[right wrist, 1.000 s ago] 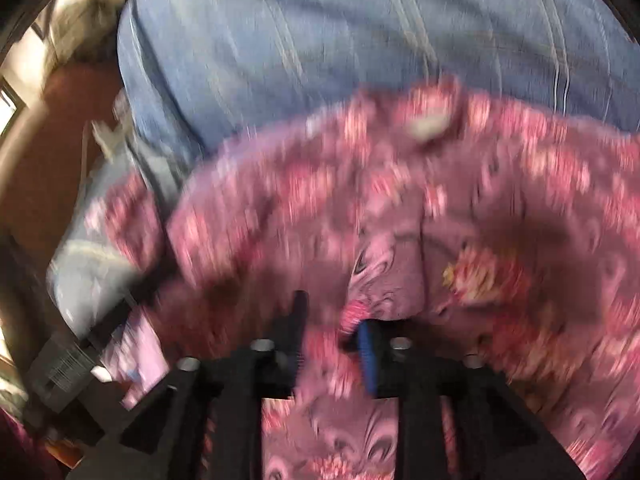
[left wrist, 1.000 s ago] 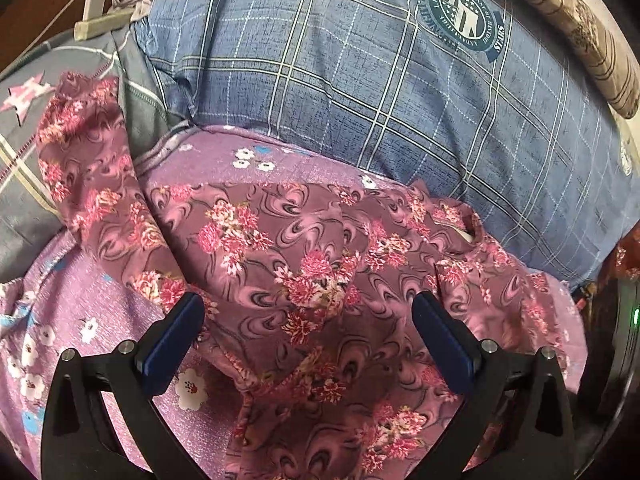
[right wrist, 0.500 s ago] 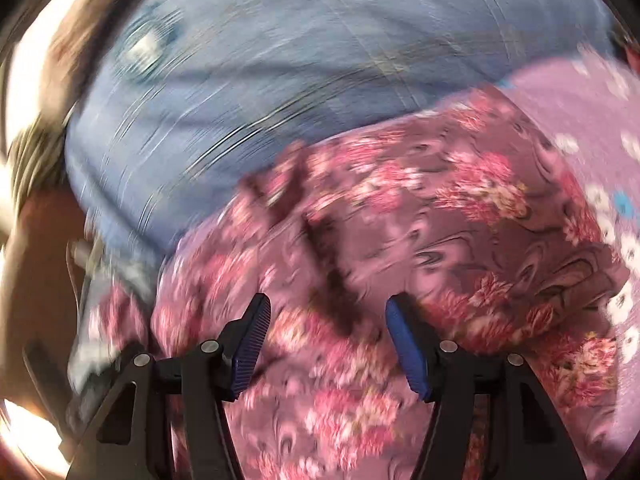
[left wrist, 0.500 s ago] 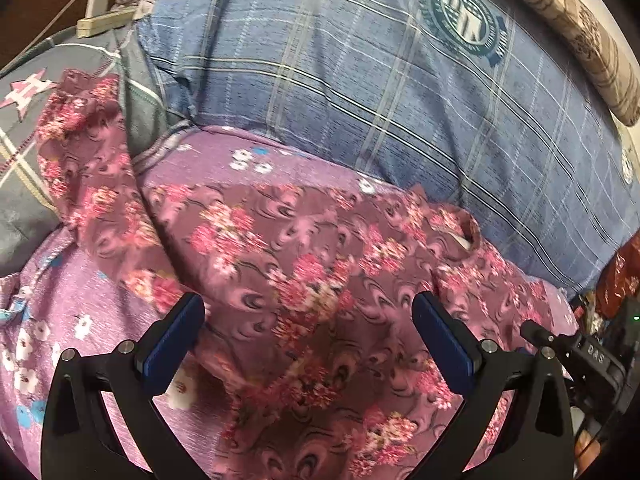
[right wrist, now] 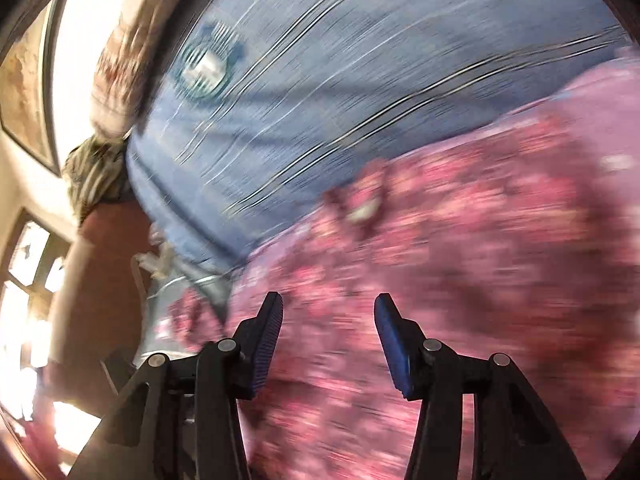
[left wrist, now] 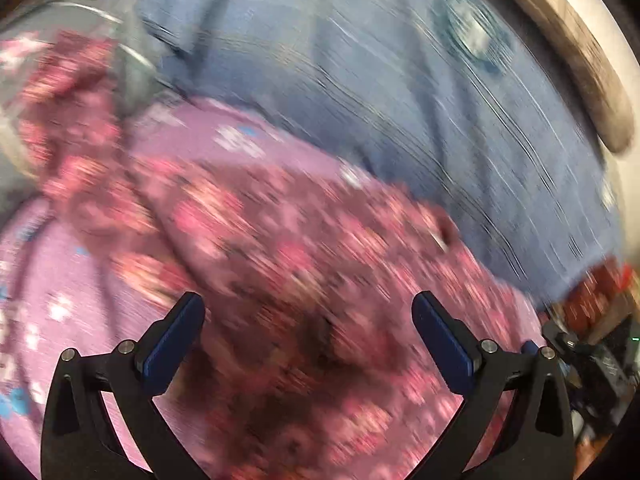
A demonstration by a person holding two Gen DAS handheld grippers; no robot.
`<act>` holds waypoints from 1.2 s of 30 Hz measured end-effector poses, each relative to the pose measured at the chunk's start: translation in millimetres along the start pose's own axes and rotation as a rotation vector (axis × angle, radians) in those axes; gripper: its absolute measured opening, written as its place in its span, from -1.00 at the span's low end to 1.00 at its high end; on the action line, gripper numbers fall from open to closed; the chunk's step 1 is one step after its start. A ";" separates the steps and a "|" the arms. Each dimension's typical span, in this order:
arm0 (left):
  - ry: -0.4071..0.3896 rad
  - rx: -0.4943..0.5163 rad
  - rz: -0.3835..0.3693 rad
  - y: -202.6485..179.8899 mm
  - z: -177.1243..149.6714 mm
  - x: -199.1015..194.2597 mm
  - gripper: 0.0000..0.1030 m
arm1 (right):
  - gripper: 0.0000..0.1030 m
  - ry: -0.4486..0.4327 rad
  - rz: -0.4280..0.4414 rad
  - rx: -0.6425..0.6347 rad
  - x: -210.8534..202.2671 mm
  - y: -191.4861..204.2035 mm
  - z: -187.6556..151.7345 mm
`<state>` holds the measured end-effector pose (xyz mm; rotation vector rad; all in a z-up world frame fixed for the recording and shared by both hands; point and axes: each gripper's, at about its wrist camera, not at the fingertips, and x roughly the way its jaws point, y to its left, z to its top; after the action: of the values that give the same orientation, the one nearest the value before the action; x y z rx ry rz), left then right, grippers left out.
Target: Fold small clothes
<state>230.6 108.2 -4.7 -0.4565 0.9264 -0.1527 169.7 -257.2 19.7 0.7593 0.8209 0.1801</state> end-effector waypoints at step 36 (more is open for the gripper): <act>0.074 0.043 0.074 -28.8 -6.1 67.3 -0.69 | 0.00 -0.036 -0.219 0.044 -81.6 -128.7 -16.2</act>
<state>267.9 59.1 -44.6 -0.3780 1.0091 -0.1231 84.8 -376.5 -25.6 0.7061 0.8699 -0.0469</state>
